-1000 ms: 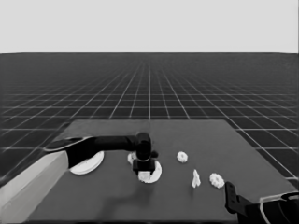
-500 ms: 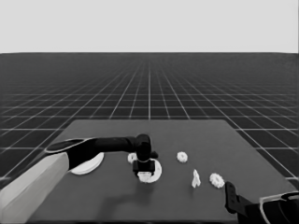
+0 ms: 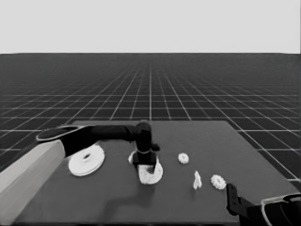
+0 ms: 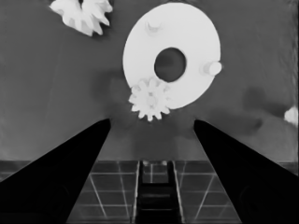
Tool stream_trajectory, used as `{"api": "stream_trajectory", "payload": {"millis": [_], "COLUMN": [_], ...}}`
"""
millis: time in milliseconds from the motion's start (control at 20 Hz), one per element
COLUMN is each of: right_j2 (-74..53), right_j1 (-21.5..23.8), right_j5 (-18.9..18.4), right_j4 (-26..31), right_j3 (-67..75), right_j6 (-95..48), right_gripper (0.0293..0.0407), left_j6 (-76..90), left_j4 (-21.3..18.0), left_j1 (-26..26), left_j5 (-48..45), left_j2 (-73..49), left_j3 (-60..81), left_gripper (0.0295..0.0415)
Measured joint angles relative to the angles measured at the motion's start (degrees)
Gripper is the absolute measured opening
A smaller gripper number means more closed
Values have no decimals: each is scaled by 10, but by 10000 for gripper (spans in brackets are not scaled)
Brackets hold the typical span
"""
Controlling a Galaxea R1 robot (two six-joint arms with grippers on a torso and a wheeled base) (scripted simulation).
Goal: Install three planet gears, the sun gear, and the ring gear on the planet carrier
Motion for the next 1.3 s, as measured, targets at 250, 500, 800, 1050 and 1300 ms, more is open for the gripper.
{"api": "stream_trajectory", "payload": {"millis": [250,500,800,1050,1300], "right_j2": [0,0,0,0,0], "right_j1": [0,0,0,0,0], "right_j5": [0,0,0,0,0], "right_j4": [0,0,0,0,0], "right_j3": [0,0,0,0,0], "right_j6": [0,0,0,0,0], "right_gripper": [385,385,385,385,385], "left_j6": [-2,232,269,315,320], "left_j4": [-12,-44,-48,27,30], "left_j1": [-11,-35,-35,61,65], "left_j5": [0,-37,-40,-99,-104], "left_j2": [0,-37,-28,4,8], "left_j3": [3,-199,-244,-332,-342], "left_gripper": [385,385,385,385,385]}}
